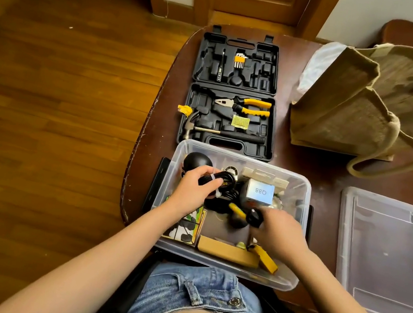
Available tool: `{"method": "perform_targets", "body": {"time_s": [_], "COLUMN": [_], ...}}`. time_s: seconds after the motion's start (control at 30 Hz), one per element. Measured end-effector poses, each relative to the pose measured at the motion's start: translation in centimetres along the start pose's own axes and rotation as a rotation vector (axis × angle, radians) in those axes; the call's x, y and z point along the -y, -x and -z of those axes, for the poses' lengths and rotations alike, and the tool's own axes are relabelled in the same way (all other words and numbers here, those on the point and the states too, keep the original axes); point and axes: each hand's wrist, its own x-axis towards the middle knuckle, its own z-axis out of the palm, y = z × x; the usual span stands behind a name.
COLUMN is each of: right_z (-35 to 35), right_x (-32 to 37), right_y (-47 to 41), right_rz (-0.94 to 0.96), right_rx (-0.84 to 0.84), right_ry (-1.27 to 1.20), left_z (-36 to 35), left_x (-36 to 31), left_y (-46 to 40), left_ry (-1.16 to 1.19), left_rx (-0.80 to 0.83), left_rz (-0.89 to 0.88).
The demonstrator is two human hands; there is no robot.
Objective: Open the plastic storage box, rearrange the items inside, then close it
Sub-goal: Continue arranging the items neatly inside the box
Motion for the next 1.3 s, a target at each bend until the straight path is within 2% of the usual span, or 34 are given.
{"method": "perform_targets", "body": {"time_s": [0.17,0.23,0.37,0.5,0.67,0.83,0.93,1.03,1.17,1.3], "right_z": [0.8,0.2,-1.1,-1.1,-0.7,-0.7,-1.1,-1.5,-2.5,-3.1], "right_x": [-1.4,-1.5,-1.3,-1.0,-1.5,-1.4,-0.7,-0.1,0.2,0.7], "right_y": [1.4,1.8,1.7,1.1,1.4,1.3,0.4,-0.5,-1.6,-2.1], "right_rz": [-0.344,-0.419,-0.487,-0.42,-0.29,-0.192,-0.189,-0.165,-0.012,0.03], "right_rx": [0.058,0.041,-0.064,-0.089,-0.008,0.089,0.106,0.132,0.286,0.226], "right_ry": [-0.418,-0.408,-0.229,-0.241,-0.401,-0.381,-0.28,-0.181,-0.109,0.097], "left_z": [-0.5,-0.7,-0.8,-0.8,-1.4,-2.9,-3.7,-4.1,-3.6,-2.9], "left_x": [0.3,0.3,0.3,0.1,-0.3,0.0,0.3,0.8,1.5,2.3], "left_y": [-0.1,-0.1,-0.3,-0.5,-1.1,-2.1,-2.5,-2.8,-3.0,-3.3], "left_ry": [-0.068,-0.121,-0.281,-0.497,-0.713,-1.069,-1.241,-1.298,-1.287,-1.191], "left_rx": [0.021,0.034,0.101,0.172,0.291,0.442,0.46,0.411,0.381,0.377], "left_rz": [0.015,-0.002,-0.001,-0.048,-0.113,-0.214,-0.296,-0.344,-0.348,-0.275]}}
